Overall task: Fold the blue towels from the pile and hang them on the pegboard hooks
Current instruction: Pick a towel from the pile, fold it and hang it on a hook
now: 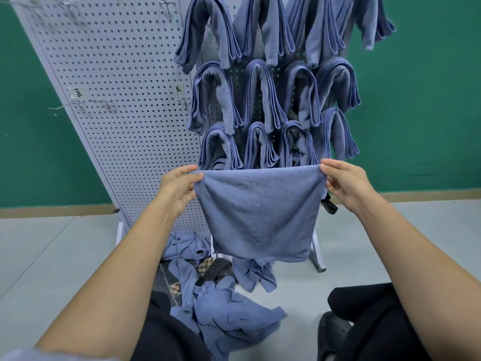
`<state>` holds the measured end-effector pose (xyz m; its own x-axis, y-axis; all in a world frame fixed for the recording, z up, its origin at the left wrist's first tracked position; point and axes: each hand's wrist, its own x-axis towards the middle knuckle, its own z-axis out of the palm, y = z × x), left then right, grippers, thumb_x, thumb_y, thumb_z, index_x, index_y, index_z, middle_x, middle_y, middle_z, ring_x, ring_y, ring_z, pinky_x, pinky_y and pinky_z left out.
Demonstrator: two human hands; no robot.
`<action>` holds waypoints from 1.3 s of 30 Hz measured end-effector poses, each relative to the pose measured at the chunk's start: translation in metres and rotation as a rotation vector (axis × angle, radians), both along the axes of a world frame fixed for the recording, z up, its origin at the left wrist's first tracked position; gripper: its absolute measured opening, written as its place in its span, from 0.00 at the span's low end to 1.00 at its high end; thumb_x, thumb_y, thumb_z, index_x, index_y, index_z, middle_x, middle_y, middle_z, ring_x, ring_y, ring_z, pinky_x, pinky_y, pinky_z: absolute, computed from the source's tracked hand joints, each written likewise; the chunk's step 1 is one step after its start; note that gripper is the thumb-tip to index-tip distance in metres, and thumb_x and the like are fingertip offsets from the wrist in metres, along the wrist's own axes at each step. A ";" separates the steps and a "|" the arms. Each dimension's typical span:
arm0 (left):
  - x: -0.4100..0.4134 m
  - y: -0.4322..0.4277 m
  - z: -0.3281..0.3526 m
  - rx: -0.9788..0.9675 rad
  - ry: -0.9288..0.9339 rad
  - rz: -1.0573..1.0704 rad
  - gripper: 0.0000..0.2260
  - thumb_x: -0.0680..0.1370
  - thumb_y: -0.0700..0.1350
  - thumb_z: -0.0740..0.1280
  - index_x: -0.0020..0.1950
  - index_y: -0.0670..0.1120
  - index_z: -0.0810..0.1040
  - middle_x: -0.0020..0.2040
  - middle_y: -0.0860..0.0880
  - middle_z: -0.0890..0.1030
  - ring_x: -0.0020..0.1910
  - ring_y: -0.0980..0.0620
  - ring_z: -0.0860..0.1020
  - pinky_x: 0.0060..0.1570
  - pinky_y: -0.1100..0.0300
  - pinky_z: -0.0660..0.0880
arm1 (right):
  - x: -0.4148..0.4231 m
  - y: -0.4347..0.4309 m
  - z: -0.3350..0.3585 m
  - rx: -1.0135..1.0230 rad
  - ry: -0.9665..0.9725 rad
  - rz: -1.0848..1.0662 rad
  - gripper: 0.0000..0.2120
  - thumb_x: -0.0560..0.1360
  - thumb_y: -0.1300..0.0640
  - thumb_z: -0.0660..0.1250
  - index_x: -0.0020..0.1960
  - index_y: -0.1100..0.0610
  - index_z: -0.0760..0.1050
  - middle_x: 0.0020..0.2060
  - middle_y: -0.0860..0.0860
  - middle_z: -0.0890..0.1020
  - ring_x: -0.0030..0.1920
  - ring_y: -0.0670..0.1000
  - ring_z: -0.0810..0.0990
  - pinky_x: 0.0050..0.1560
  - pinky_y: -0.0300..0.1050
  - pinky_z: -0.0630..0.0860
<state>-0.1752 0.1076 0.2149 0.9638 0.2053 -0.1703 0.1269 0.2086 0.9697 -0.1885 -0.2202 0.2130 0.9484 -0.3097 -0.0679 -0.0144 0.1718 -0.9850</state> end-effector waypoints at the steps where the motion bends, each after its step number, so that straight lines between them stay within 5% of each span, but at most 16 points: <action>1: 0.000 0.001 -0.001 0.062 -0.011 -0.010 0.12 0.74 0.32 0.70 0.54 0.46 0.79 0.47 0.47 0.80 0.41 0.53 0.78 0.42 0.61 0.76 | -0.001 0.000 0.000 -0.024 -0.003 0.011 0.08 0.75 0.65 0.68 0.52 0.56 0.79 0.39 0.49 0.77 0.37 0.46 0.73 0.43 0.37 0.73; 7: 0.001 0.005 -0.008 0.544 -0.164 -0.010 0.15 0.72 0.28 0.69 0.54 0.42 0.81 0.53 0.42 0.82 0.45 0.52 0.78 0.47 0.61 0.76 | -0.001 -0.001 -0.003 -0.425 -0.051 0.008 0.15 0.72 0.73 0.67 0.56 0.60 0.79 0.38 0.50 0.79 0.37 0.46 0.75 0.42 0.33 0.74; 11: -0.004 0.006 -0.005 0.881 -0.285 0.014 0.09 0.73 0.32 0.70 0.52 0.40 0.83 0.37 0.50 0.78 0.31 0.60 0.69 0.32 0.76 0.66 | -0.003 -0.001 -0.006 -0.825 -0.094 -0.075 0.11 0.73 0.69 0.69 0.53 0.60 0.81 0.40 0.54 0.79 0.37 0.49 0.73 0.40 0.34 0.69; 14: -0.005 0.007 -0.003 0.946 -0.335 0.034 0.03 0.74 0.34 0.71 0.47 0.39 0.82 0.30 0.53 0.72 0.29 0.58 0.67 0.28 0.76 0.65 | -0.003 0.000 -0.005 -0.918 -0.089 -0.119 0.08 0.74 0.66 0.68 0.52 0.63 0.81 0.38 0.55 0.77 0.39 0.52 0.72 0.34 0.32 0.65; 18: -0.002 0.017 -0.003 0.870 -0.317 0.014 0.05 0.74 0.38 0.71 0.39 0.43 0.80 0.29 0.51 0.70 0.30 0.55 0.66 0.32 0.69 0.64 | -0.003 -0.003 0.000 -0.901 -0.095 -0.083 0.05 0.77 0.60 0.66 0.49 0.61 0.79 0.40 0.53 0.77 0.42 0.52 0.73 0.43 0.41 0.67; 23: 0.000 0.024 0.001 0.449 -0.208 -0.113 0.07 0.79 0.43 0.67 0.40 0.46 0.76 0.37 0.51 0.77 0.39 0.54 0.74 0.49 0.58 0.74 | -0.007 -0.005 0.004 -0.482 -0.100 0.064 0.08 0.79 0.54 0.63 0.43 0.57 0.72 0.36 0.52 0.73 0.37 0.49 0.72 0.46 0.47 0.74; 27: -0.004 0.020 0.014 -0.017 -0.050 -0.136 0.05 0.78 0.44 0.66 0.44 0.46 0.77 0.27 0.54 0.79 0.27 0.58 0.77 0.30 0.65 0.75 | -0.011 0.001 0.014 -0.108 -0.062 0.122 0.10 0.78 0.56 0.66 0.39 0.56 0.72 0.27 0.46 0.75 0.28 0.44 0.71 0.32 0.36 0.73; 31: -0.008 0.003 0.008 -0.019 0.123 -0.067 0.03 0.76 0.41 0.69 0.43 0.43 0.77 0.27 0.50 0.78 0.25 0.55 0.76 0.24 0.66 0.74 | -0.010 0.015 0.007 -0.036 0.093 0.060 0.15 0.77 0.60 0.67 0.34 0.55 0.66 0.17 0.44 0.68 0.18 0.42 0.65 0.20 0.33 0.65; 36: -0.014 -0.038 0.008 0.098 0.011 -0.078 0.03 0.75 0.40 0.70 0.42 0.43 0.80 0.31 0.48 0.72 0.28 0.54 0.68 0.32 0.62 0.74 | -0.015 0.047 0.008 -0.087 0.041 0.146 0.11 0.77 0.65 0.65 0.37 0.58 0.71 0.19 0.45 0.70 0.19 0.42 0.68 0.24 0.33 0.71; 39: -0.026 -0.065 0.010 0.179 -0.050 -0.170 0.04 0.76 0.40 0.69 0.41 0.44 0.79 0.28 0.53 0.76 0.25 0.58 0.73 0.32 0.64 0.75 | -0.020 0.075 0.010 -0.156 -0.018 0.239 0.06 0.76 0.67 0.65 0.41 0.61 0.74 0.26 0.51 0.73 0.23 0.44 0.71 0.28 0.35 0.75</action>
